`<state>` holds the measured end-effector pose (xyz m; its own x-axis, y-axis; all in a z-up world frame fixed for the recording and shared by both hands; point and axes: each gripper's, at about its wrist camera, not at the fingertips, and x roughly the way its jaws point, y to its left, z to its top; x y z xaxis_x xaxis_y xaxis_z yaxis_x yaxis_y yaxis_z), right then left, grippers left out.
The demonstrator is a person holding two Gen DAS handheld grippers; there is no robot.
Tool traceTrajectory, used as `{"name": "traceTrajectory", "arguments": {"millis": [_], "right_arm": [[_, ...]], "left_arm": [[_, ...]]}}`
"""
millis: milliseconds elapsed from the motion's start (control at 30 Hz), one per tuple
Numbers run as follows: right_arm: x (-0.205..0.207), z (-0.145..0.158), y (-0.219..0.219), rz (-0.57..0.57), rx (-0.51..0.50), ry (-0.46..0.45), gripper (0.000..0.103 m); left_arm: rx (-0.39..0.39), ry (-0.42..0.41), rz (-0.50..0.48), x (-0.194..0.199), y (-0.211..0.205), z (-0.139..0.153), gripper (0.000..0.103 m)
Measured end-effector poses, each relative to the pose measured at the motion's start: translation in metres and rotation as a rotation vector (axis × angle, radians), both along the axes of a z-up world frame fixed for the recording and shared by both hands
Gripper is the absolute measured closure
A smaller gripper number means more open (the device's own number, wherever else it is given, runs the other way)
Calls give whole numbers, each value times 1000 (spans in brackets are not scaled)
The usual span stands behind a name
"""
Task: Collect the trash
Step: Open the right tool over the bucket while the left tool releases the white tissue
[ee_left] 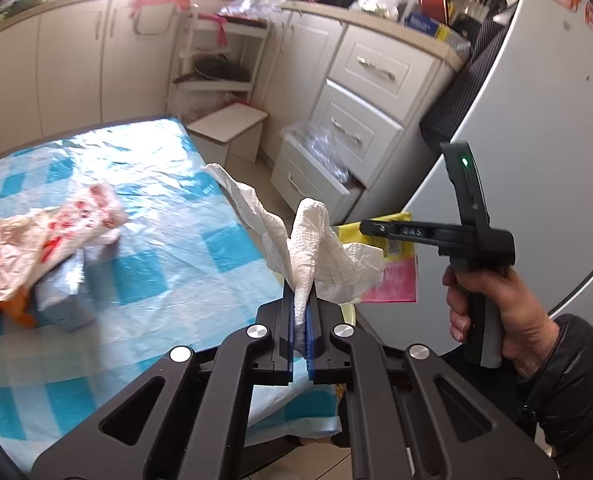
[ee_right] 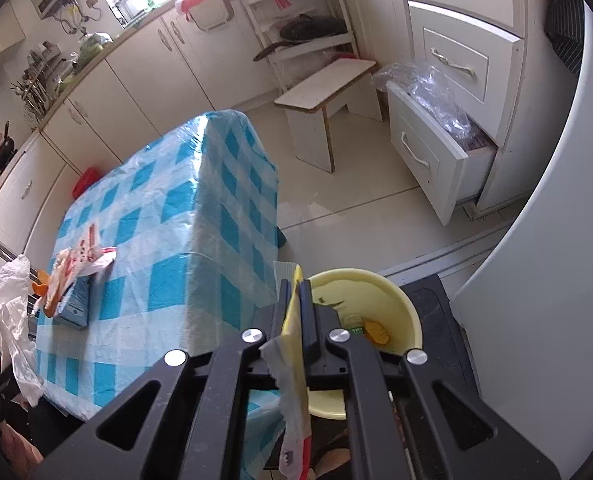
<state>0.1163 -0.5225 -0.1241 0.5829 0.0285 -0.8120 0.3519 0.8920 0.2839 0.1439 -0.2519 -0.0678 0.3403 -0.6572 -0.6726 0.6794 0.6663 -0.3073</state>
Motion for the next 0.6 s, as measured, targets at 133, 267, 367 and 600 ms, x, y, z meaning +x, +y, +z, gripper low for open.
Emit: {"name": "traceTrajectory", "arguments": {"millis": [133,267,367,600], "right_arm": [[6,-21,-22,-70,112,59,68],[4,-18,-35,-120,152,21,62],[-6,-3,-42,-158,162,-70,55],[-19,17,-56,-213,177,-196,48]], "left_arm": [[53,36,-37,4,-41,-28,99],[87,69,-58,8,-72,-48,99],[112,88,-76,11,-96,-62,99],[207,138,-80,25,-147,-99,83]]}}
